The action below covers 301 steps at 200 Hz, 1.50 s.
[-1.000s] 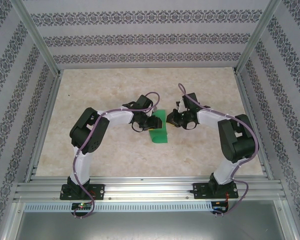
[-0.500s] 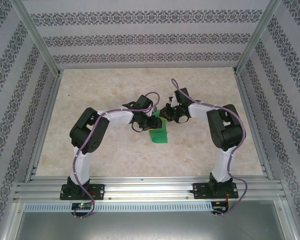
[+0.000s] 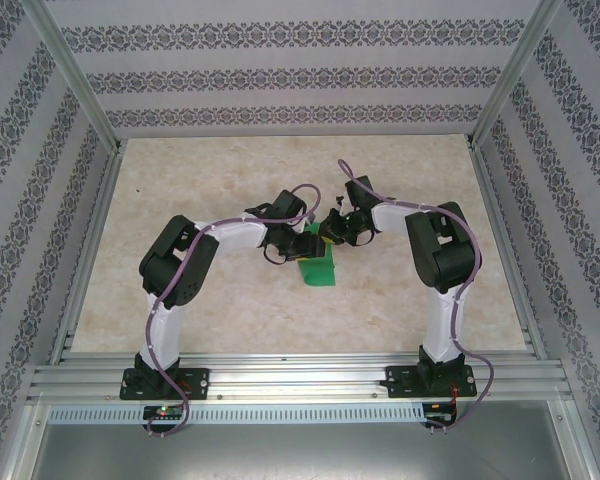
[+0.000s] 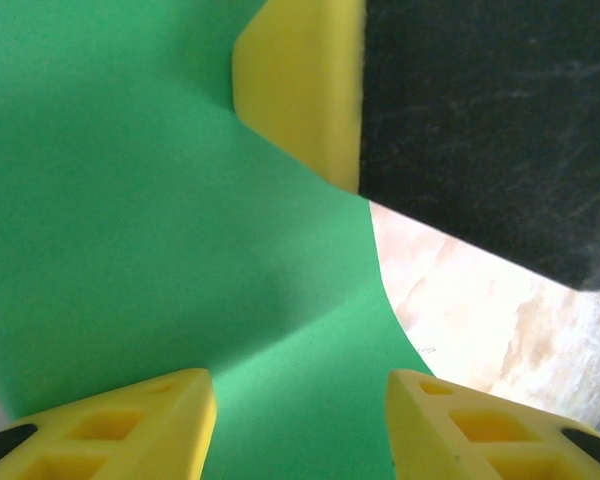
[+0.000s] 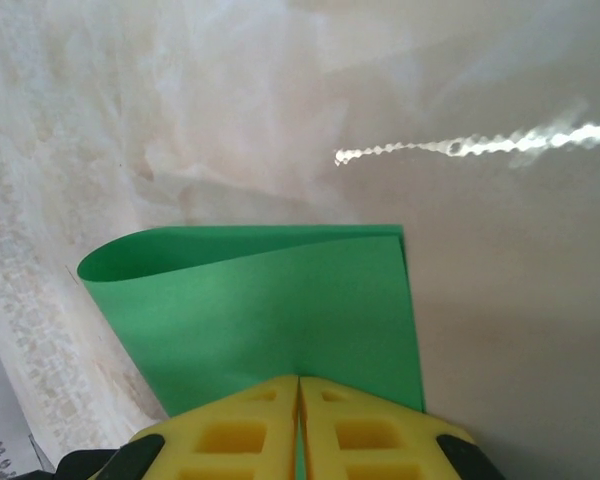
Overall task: Fold a paper plane with a square sheet of paper (fold left side to right side)
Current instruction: Hold the square sheet of paper at the center of the table, then first fold the square sheet of paper in half at the center of the table.
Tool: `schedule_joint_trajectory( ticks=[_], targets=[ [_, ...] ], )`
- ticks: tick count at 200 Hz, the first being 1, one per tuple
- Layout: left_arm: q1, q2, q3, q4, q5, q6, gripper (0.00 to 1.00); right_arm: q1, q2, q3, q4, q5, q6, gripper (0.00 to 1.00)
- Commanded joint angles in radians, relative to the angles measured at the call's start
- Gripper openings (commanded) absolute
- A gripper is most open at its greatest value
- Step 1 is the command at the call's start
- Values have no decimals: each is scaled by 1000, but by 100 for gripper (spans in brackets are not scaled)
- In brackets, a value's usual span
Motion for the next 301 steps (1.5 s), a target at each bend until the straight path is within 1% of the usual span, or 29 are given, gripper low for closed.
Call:
schedule_joint_trajectory(
  ticks=[1, 68, 114, 147, 243, 301],
  targets=[
    [-18, 17, -66, -46, -39, 80, 52, -1, 55, -3, -53, 91, -25, 11],
    [-66, -82, -182, 28, 28, 175, 52, -1, 63, -10, -50, 94, -21, 10],
    [-74, -112, -261, 93, 51, 143, 52, -5, 61, -10, -52, 93, -23, 10],
    [-102, -142, -306, 150, 70, 128, 52, -5, 65, -13, -52, 94, -24, 10],
    [-172, -199, -392, 159, 70, 106, 54, -8, 70, -14, -50, 90, -24, 10],
    [-197, -244, -443, 169, 77, 94, 56, -10, 72, -14, -48, 87, -23, 10]
  ],
)
